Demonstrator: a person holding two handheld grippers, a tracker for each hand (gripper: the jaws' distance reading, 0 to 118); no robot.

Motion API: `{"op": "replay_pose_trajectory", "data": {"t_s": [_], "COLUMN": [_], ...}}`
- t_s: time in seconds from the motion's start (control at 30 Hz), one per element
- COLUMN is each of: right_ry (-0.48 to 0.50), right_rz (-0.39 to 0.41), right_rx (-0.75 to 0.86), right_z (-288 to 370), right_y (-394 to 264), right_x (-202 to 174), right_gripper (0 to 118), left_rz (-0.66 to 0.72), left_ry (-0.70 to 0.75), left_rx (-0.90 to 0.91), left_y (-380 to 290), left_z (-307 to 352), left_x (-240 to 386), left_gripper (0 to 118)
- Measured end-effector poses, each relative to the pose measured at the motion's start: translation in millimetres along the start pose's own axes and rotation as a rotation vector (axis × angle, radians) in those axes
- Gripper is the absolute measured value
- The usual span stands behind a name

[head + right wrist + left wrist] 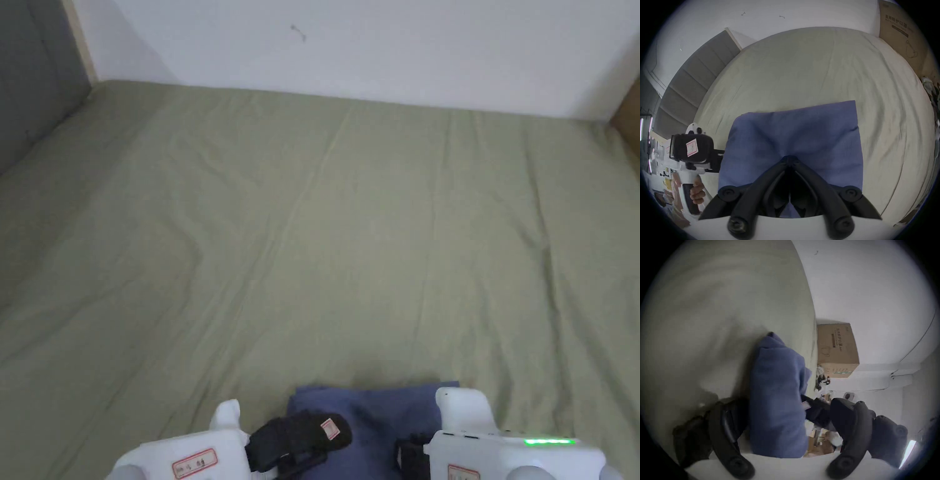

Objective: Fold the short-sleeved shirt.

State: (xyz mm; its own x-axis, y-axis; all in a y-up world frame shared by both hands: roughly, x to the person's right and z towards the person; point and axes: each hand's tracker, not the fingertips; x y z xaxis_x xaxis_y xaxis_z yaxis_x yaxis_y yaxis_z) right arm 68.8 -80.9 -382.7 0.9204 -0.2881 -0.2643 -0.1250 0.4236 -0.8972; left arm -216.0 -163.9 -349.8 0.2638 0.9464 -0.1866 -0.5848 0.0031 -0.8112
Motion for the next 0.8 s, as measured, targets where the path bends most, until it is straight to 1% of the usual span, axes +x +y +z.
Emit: {"op": "replay_pose_trajectory", "data": {"t_s": [0.03,0.1,0.13,0.17,0.2,0.23,0.27,0.3,0.37,0.4,0.47,0.53,0.6,0.7,0.73,0.8], "right_ry": [0.01,0.02,0.023,0.022,0.02,0.006,0.022,0.014,0.021,-0.003,-0.054,-0.075,-0.094,-0.19,-0.215,-0.207], "right_rz": [-0.011,-0.018,-0.026,-0.036,-0.04,-0.043,-0.051,-0.05,-0.047,-0.027,0.003,-0.004,0.009,0.081,0.091,0.089], "right_rx": [-0.002,-0.004,-0.003,0.0,0.0,0.004,0.002,0.002,0.029,0.072,0.135,0.225,0.323,0.478,0.545,0.636], "right_z": [0.4,-0.2,-0.1,-0.1,-0.1,0.1,0.1,1.9,11.9,18.1,29.3,44.9,62.0,88.1,98.7,116.0], "right_y": [1.2,0.8,0.9,1.1,1.0,0.3,-0.5,-1.4,-2.8,-2.4,0.6,5.6,9.6,11.1,9.3,5.8], "right_x": [2.1,4.7,4.9,5.0,4.9,4.5,4.1,2.1,-3.6,-8.9,-19.3,-32.0,-47.8,-77.4,-87.6,-101.1], "right_gripper": [1,1,1,1,1,1,1,1,1,1,1,1,1,1,1,1], "left_rz": [0.027,0.026,-0.012,-0.039,-0.103,-0.127,-0.085,-0.058,-0.097,-0.137,-0.14,-0.159,-0.222,-0.323,-0.348,-0.435], "left_ry": [-0.022,0.003,0.018,0.071,0.194,0.241,0.148,0.103,0.171,0.181,0.208,0.244,0.328,0.485,0.548,0.655], "left_rx": [-0.013,-0.035,-0.051,-0.042,-0.045,-0.053,-0.071,-0.066,-0.083,-0.089,-0.092,-0.083,-0.075,-0.052,-0.03,-0.021], "left_y": [1.1,4.7,4.9,4.5,4.4,3.9,3.8,5.9,6.5,8.2,13.0,22.2,32.4,48.6,52.7,61.6], "left_z": [-8.4,-15.6,-14.6,-14.3,-14.8,-16.3,-13.8,-7.8,-3.2,1.1,11.3,30.9,54.2,95.6,111.5,136.9], "left_x": [-1.4,-0.3,2.8,5.0,4.8,2.1,-1.8,-1.8,5.7,8.7,12.2,14.9,18.8,28.0,32.2,37.5], "left_gripper": [105,104,97,79,36,33,33,33,33,33,33,33,33,33,33,33]}}
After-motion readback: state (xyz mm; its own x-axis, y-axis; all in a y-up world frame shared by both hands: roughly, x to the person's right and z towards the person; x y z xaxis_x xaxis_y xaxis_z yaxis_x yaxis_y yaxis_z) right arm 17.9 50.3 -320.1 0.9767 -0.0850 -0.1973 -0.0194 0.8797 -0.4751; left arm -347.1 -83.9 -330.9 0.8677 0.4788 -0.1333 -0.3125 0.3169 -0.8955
